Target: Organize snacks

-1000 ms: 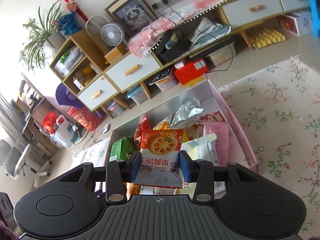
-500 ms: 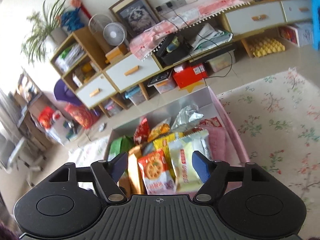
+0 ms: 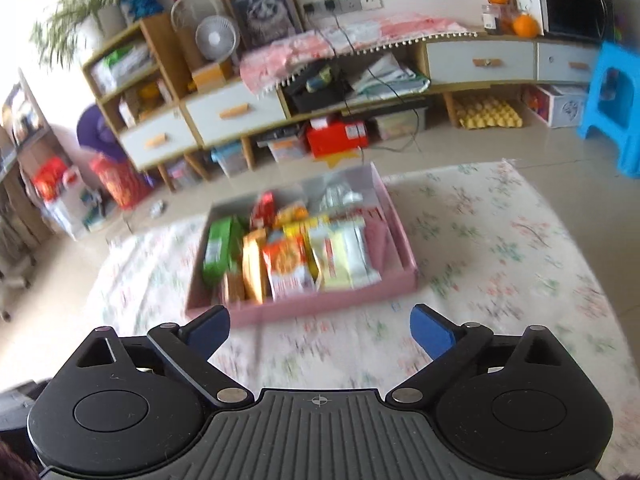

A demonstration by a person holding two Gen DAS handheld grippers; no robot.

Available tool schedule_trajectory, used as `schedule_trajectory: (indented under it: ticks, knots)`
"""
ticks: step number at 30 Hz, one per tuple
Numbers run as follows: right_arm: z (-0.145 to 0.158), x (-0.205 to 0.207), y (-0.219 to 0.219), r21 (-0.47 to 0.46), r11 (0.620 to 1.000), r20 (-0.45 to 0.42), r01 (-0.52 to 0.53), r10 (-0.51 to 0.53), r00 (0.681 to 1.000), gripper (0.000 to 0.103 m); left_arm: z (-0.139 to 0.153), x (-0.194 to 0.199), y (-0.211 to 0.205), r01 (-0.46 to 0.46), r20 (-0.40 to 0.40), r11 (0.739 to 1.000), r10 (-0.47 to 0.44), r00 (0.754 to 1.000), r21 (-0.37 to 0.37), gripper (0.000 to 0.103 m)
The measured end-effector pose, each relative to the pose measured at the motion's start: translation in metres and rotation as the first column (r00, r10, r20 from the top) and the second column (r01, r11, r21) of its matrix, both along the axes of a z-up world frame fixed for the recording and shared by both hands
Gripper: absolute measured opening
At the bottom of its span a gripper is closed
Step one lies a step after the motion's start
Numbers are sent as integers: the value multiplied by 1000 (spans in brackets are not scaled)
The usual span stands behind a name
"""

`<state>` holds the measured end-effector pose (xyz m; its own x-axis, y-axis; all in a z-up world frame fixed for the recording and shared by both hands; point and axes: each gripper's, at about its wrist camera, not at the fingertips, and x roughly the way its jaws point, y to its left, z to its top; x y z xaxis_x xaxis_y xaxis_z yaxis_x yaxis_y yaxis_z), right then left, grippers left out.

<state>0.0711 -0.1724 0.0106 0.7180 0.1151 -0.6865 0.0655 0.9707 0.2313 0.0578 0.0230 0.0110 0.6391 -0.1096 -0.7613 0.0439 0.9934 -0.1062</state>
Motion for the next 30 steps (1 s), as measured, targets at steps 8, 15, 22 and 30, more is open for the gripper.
schedule_trajectory:
  ticks: [8, 15, 22, 30]
  knots:
    - [-29, -42, 6, -36, 999, -64, 10, -13, 998, 102, -7, -26, 2, 2, 0, 999, -2, 1000, 38, 103]
    - [-31, -47, 8, -39, 999, -65, -13, 10, 998, 102, -14, -33, 1, 0, 8, 998, -1, 1000, 65, 103]
    - [-34, -45, 7, -49, 999, -69, -23, 19, 997, 102, -19, -34, -1, -1, -2, 996, 1, 1000, 91, 103]
    - [-35, -45, 8, -43, 999, -76, -24, 21, 997, 102, -20, -39, -6, 12, -3, 994, -12, 1000, 106, 103]
